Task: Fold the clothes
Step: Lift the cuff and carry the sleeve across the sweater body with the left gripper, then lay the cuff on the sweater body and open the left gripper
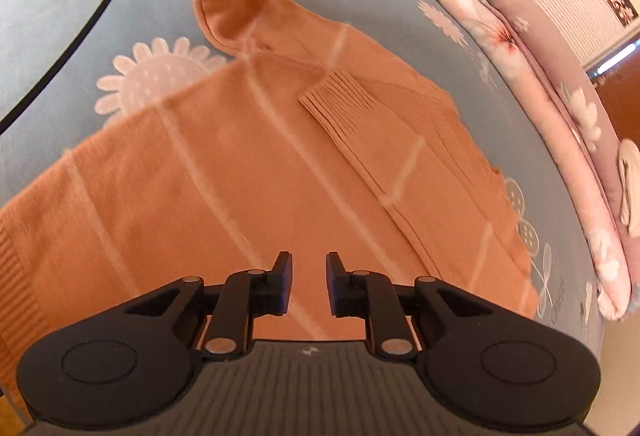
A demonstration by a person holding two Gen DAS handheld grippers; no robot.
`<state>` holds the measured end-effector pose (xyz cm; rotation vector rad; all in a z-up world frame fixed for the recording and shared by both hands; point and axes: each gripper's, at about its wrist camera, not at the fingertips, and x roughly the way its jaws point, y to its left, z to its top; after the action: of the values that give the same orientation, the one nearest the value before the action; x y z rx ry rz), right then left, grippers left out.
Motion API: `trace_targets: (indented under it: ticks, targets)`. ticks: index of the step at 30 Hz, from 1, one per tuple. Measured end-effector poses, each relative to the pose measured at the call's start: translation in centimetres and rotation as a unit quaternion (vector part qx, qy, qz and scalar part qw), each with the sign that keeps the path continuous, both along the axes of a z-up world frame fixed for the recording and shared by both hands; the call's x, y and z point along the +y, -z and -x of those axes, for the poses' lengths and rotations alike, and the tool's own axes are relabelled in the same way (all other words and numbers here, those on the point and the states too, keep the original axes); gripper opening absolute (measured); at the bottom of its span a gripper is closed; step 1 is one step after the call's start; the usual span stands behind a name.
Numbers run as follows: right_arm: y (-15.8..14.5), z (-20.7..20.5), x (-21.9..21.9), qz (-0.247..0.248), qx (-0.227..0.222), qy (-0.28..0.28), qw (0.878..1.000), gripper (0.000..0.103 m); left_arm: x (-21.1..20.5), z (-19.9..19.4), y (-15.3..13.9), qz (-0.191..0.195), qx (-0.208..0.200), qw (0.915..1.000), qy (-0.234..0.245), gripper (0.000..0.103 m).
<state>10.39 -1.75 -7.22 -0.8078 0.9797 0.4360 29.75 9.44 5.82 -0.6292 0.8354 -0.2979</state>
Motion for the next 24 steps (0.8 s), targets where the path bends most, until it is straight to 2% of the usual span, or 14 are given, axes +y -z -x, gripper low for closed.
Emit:
trace_targets:
  ticks: [6, 10, 19, 24]
  targets:
    - [0.0, -0.1, -3.9, 0.002, 0.001, 0.029, 1.000, 0.021, -6.5, -1.3, 0.2, 0.013, -0.009, 0.9990, 0.041, 0.007]
    - [0.2, -0.1, -6.7, 0.007, 0.000, 0.051, 0.999, 0.021, -11.0, -1.4, 1.3, 0.021, 0.000, 0.9971, 0.073, 0.007]
    - [0.8, -0.1, -13.1, 0.021, 0.008, 0.116, 0.993, 0.021, -19.5, -2.0, 6.3, 0.036, 0.047, 0.9922, 0.110, 0.007]
    - [1.4, -0.3, -16.4, 0.028, 0.023, 0.163, 0.986, 0.021, -22.6, -2.0, 9.6, 0.020, 0.068, 0.9899, 0.122, 0.007]
